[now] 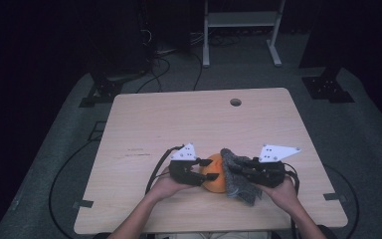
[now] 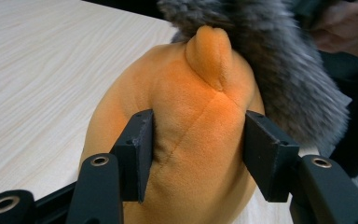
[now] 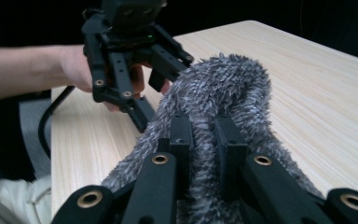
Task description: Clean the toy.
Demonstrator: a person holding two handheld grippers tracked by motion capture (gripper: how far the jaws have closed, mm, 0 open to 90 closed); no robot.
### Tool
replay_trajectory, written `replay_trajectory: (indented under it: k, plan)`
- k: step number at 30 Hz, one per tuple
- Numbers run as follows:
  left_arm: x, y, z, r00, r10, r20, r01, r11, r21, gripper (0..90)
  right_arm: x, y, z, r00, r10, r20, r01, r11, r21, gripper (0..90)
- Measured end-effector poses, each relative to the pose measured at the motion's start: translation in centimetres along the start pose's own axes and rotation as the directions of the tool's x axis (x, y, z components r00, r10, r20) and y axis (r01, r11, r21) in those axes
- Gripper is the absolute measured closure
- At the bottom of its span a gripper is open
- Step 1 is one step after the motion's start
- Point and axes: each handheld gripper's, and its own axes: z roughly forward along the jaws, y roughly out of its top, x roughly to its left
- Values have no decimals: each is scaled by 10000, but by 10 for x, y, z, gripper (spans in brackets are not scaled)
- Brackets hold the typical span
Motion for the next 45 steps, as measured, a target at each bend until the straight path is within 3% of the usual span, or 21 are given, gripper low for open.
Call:
replay_trajectory:
  k: [1,8,11,14,16,21,22,23,24,25,27,29,30,32,35,38,41,45]
  plan:
    - [1,-1,0,10000,-18,-66,18,10000,12,462,4,1,5,9990,-417,184,410,9986,338,791]
    - [3,-2,0,9997,-221,-64,221,9997,-93,461,-2,-16,-3,9983,-307,505,248,9932,1140,791]
    - [1,-2,2,9997,-252,-60,251,9996,-158,462,0,-13,-7,9990,-115,439,74,9957,921,790]
    - [0,-3,4,9994,-318,-144,315,9993,-205,462,7,-4,0,9995,-326,27,325,9985,435,789]
    - [0,-3,3,9994,-300,-166,298,9994,-153,462,11,-3,7,9976,-675,132,666,9959,609,787]
    - [2,-4,1,9992,-383,-84,382,9991,-199,462,7,-10,7,9984,-558,82,550,9954,779,791]
    - [3,-3,1,9994,-327,-67,325,9993,-199,462,5,-13,5,9986,-529,87,520,9948,871,791]
    - [1,-3,1,9998,-175,-50,174,9997,-187,463,0,-16,-3,9999,-98,142,85,9958,911,790]
    - [1,-3,1,9998,-175,-50,174,9997,-187,463,0,-16,-3,9999,-98,142,85,9958,911,790]
    - [-1,-2,2,10000,4,37,-3,9999,-115,464,-3,-12,-10,9995,46,325,-62,9986,516,790]
    - [-7,-2,5,9991,403,94,-403,9992,-11,464,-4,-5,-12,9994,60,350,-72,9994,342,790]
    - [-7,-1,5,9988,475,97,-475,9989,29,454,-5,-4,-10,9995,-1,321,-13,9990,443,790]
    - [-7,-2,4,9984,525,205,-526,9986,32,433,-6,-8,-3,9999,70,101,-77,9970,769,791]
    - [-6,-6,2,9969,446,645,-431,9988,-238,397,-8,-13,-2,9988,363,-317,-336,9960,830,793]
    - [-13,-6,6,9918,1081,682,-1074,9941,-140,424,-9,-14,-8,9954,563,-777,-476,9929,1093,790]
    - [-19,-4,8,9833,1644,784,-1659,9861,133,449,-7,-4,-13,9946,473,-923,-394,9956,853,789]
    - [-19,-5,6,9822,1712,780,-1732,9847,204,452,-6,4,-5,9941,199,-1068,-71,9930,1181,790]
    - [-16,-8,2,9828,1662,803,-1677,9858,122,465,-11,1,-4,9943,335,-1014,-189,9898,1412,791]
